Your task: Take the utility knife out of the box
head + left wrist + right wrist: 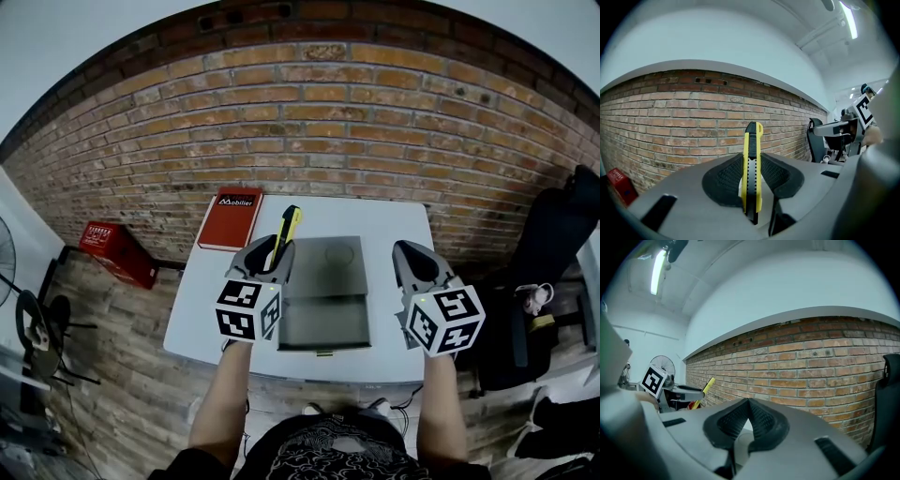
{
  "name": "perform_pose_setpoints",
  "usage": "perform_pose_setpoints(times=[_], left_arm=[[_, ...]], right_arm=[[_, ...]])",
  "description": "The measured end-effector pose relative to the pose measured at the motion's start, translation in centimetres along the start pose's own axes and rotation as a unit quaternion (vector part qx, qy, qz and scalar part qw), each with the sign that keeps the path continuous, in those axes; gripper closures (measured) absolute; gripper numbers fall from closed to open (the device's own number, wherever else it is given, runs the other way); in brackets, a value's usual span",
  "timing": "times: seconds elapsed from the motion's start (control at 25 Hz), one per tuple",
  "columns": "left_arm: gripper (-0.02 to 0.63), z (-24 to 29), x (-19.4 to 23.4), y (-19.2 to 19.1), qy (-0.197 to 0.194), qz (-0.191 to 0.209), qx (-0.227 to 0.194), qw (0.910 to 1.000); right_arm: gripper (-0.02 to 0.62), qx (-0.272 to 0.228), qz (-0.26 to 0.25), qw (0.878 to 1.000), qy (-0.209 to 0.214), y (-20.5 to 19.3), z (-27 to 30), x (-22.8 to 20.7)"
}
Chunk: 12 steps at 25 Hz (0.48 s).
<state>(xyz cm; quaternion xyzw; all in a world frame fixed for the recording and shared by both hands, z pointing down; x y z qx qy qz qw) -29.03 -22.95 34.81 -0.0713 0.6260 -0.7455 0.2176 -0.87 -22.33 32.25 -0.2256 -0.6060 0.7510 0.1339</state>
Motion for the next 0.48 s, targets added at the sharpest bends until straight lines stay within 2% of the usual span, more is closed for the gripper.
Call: perform_pose_setpoints(times=[0.48], left_arm=[[0.477, -0.5, -0.3, 0.19, -0.002, 0.0, -0.003, 1.0]], right_arm=[[0.575, 0.004, -0.003, 1.0, 0.004, -0.07, -0.26, 0.58]])
Point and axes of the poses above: the fingertips, and each gripper's own axes: z forward along the fingers, x to its left, y out of its top, the point moved 9 cm from there along -z, backward along the fingers, and after that the axes turned 10 degrees about z, right-handed, at the moved point
